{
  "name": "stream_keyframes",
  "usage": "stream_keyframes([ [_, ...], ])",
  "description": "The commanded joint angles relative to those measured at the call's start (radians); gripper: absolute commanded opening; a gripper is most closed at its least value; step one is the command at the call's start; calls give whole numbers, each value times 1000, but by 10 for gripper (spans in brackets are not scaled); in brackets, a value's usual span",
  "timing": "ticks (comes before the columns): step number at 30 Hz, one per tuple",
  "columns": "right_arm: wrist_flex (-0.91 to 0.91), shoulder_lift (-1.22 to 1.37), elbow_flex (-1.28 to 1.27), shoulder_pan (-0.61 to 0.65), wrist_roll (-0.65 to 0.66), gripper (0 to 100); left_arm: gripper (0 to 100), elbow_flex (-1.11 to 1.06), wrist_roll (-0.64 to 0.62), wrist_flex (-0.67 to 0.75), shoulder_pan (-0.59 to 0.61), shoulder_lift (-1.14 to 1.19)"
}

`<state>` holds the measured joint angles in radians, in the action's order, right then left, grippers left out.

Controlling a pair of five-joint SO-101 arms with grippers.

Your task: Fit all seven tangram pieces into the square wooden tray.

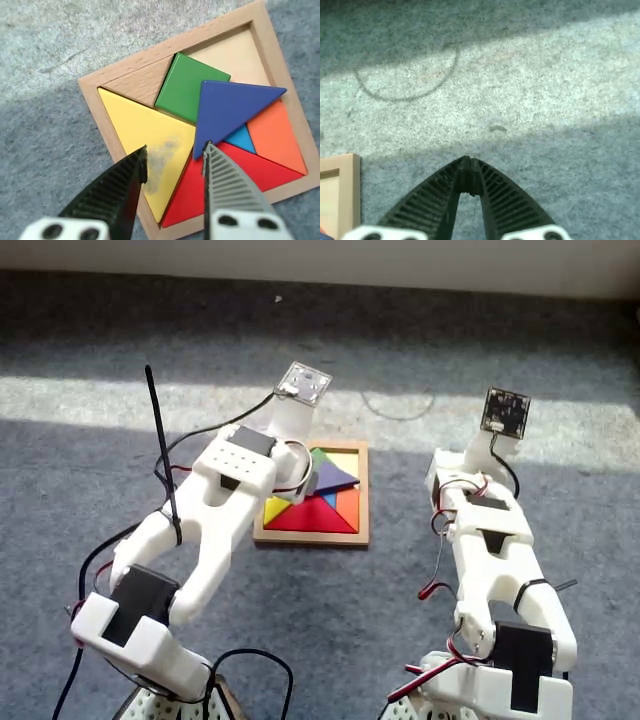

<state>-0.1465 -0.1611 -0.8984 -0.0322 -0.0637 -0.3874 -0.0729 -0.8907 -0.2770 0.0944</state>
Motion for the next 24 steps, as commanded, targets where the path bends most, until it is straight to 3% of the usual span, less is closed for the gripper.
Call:
stream_keyframes([
  [1,21,-10,47,8,-5,10,196,10,-6,21,-24,-10],
  [8,21,-10,47,8,-5,10,196,94,-6,11,-22,73],
  [14,21,-10,47,8,-5,10,196,295,-11,-141,-18,222],
  [24,21,-10,47,8,-5,10,195,438,-12,-195,-16,318],
])
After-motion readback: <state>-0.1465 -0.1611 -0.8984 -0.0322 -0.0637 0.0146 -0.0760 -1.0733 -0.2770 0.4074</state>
